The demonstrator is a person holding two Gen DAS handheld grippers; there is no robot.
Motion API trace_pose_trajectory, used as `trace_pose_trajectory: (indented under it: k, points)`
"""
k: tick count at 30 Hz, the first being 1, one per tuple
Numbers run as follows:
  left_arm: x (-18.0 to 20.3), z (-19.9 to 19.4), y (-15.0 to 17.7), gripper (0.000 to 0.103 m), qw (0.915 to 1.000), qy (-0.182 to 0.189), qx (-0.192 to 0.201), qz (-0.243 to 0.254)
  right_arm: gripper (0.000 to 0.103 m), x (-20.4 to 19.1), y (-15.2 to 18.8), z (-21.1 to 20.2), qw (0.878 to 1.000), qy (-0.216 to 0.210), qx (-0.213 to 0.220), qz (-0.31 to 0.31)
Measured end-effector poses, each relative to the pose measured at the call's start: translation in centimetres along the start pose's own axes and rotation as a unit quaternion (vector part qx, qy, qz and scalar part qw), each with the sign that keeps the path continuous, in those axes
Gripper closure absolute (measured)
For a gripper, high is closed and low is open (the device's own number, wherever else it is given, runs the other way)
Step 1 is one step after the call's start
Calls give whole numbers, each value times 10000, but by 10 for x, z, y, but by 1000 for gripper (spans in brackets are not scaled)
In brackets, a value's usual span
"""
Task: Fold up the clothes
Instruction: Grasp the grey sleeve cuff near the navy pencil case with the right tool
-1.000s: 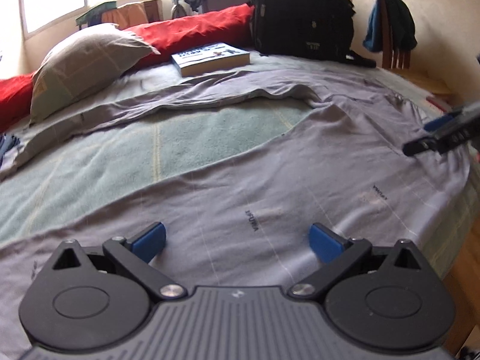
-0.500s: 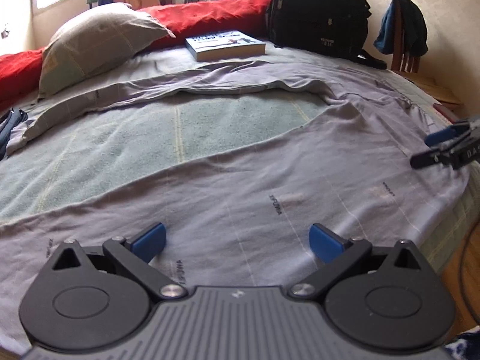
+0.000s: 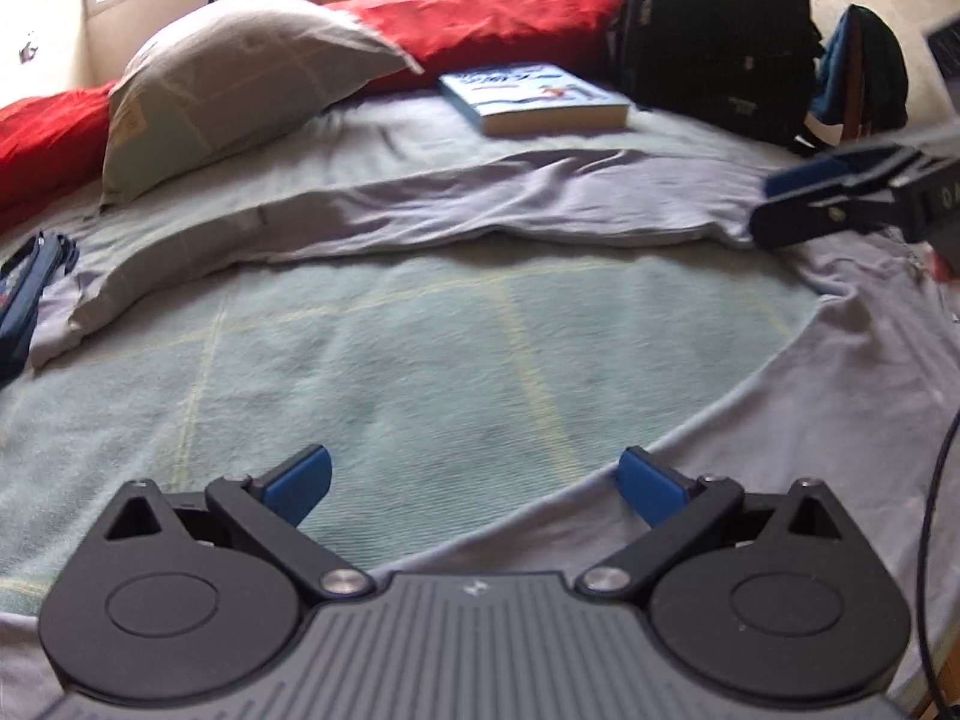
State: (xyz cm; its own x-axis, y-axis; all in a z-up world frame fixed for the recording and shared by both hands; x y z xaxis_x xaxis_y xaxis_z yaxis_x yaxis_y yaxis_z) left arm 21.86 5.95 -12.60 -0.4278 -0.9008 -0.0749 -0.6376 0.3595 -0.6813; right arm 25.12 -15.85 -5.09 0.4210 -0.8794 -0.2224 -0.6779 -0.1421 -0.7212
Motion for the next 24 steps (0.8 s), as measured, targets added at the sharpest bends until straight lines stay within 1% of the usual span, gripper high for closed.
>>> trace_pose_trajectory:
  k: [1, 2, 3, 4, 5, 6, 9, 12, 14, 16, 19, 22, 24]
  points:
    - [-5, 0, 2, 2, 10000, 31, 23, -52, 0, -7, -5, 11, 9999, -99, -36, -122]
    - [-11, 0, 3, 2, 9999, 68, 27, -109, 3, -14, -10, 22, 9995, -199, -73, -243]
    - [-17, 0, 5, 2, 9998, 105, 27, -166, 7, -21, -14, 32, 9989, -276, -103, -355]
    - [-23, 0, 5, 2, 9997, 94, 27, -209, 23, -26, -18, 42, 9984, -303, -130, -468]
    - [-29, 0, 5, 2, 9997, 39, 29, -224, 43, -30, -21, 52, 9976, -303, -163, -606]
    - [-34, 1, 5, 2, 9997, -21, 29, -239, 48, -35, -25, 62, 9966, -283, -176, -757]
    - [-51, 3, 4, 2, 9993, -129, 21, -356, 54, -48, -34, 90, 9920, -153, -144, -1242]
    - [-63, 9, 4, 2, 9987, -171, 14, -474, 60, -61, -42, 118, 9873, -141, -208, -1569]
    - [-67, 10, 5, 2, 9986, -187, 33, -492, 73, -70, -48, 136, 9835, -133, -250, -1786]
    - [-69, 13, 5, 2, 9986, -192, 58, -498, 81, -77, -53, 155, 9799, -105, -291, -1972]
    - [-73, 15, 2, 2, 9982, -137, 120, -567, 83, -80, -59, 174, 9802, -104, -299, -1955]
    - [-79, 17, -1, 2, 9974, -89, 170, -702, 96, -82, -62, 175, 9811, -251, -335, -1888]
    - [-84, 17, -2, 2, 9968, -109, 178, -773, 97, -82, -61, 170, 9807, -382, -373, -1879]
Point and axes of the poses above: each gripper's, at about its wrist camera, not at the fingertips, and z roughly the way its jaws point, x to its right, y to its underside, the point moved 7 cm from there along z, roughly the way its jaws point, and after that the axes turned 7 degrees about z, right-handed, at the moved point
